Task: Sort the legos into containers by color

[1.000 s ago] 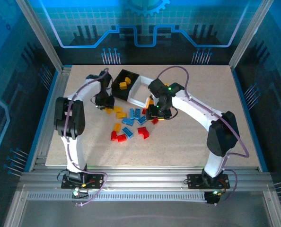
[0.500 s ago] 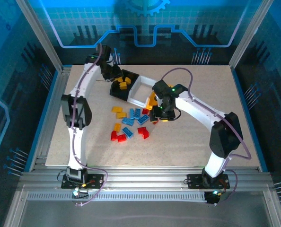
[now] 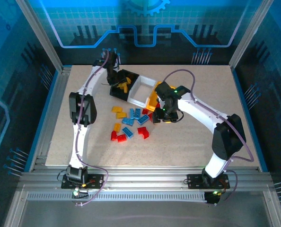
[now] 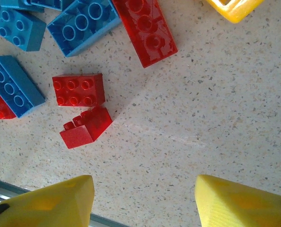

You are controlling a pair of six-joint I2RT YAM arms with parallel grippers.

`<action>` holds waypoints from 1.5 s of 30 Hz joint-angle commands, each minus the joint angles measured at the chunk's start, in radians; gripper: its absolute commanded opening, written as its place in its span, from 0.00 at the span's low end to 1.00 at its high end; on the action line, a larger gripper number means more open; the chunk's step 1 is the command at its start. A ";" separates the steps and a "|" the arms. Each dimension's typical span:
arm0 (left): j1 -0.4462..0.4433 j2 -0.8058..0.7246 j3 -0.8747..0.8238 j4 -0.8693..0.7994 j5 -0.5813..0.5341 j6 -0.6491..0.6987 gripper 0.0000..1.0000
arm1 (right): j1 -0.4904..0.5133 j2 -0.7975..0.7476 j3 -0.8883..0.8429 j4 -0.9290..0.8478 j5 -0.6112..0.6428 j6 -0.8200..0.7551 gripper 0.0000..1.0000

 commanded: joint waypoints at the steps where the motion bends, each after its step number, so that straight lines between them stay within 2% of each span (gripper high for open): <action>1: -0.007 0.004 0.034 -0.021 0.000 -0.022 0.38 | -0.024 0.049 0.016 0.021 -0.038 0.010 0.61; 9: -0.012 -0.086 -0.008 -0.045 0.003 -0.001 0.44 | 0.020 0.107 0.022 0.043 -0.134 -0.024 0.62; 14: -0.014 -0.259 -0.209 0.003 0.005 0.014 0.49 | 0.087 0.126 0.008 0.059 -0.125 -0.074 0.65; 22: -0.014 -0.536 -0.549 0.076 0.027 0.017 0.54 | 0.166 0.232 0.063 0.032 -0.035 -0.174 0.68; 32: 0.009 -0.740 -0.768 0.080 0.027 0.031 0.57 | 0.218 0.343 0.145 0.012 -0.001 -0.201 0.68; 37: 0.018 -0.785 -0.831 0.086 0.028 0.033 0.58 | 0.221 0.372 0.149 0.017 0.018 -0.193 0.63; 45: 0.021 -0.807 -0.871 0.086 0.033 0.039 0.59 | 0.222 0.329 0.139 0.012 0.059 -0.176 0.40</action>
